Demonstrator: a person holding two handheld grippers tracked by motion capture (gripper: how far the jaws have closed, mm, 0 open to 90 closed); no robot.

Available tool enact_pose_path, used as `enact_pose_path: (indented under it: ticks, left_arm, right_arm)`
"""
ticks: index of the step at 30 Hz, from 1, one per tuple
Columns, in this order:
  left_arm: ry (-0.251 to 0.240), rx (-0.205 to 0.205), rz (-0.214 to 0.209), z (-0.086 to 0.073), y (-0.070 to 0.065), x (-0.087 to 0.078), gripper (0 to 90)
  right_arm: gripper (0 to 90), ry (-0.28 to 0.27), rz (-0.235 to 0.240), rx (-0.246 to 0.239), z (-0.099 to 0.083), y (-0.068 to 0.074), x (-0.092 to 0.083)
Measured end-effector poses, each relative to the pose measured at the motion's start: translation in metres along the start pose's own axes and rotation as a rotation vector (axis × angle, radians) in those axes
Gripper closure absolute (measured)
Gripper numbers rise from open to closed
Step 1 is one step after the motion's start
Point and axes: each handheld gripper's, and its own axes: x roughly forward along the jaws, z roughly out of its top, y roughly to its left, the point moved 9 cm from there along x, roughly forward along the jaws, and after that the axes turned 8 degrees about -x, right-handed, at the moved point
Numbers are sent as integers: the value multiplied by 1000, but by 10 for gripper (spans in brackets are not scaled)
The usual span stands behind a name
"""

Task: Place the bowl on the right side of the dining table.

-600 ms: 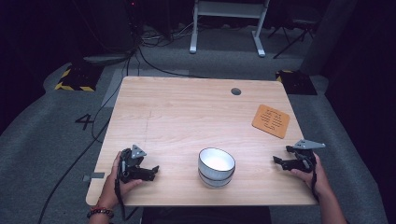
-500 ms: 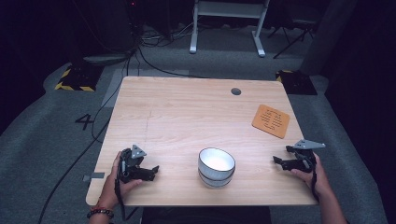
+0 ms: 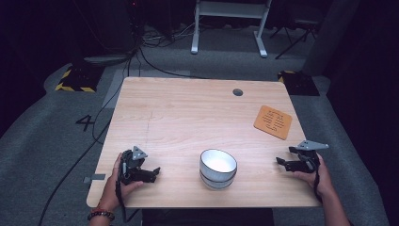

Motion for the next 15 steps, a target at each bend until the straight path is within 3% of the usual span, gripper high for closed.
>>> enact_pose_path:
  ticks: [15]
  left_arm:
    - [0,-1,-1,0,0,0,4]
  right_arm:
    - [212,-78,-4,-14,19,0,-22]
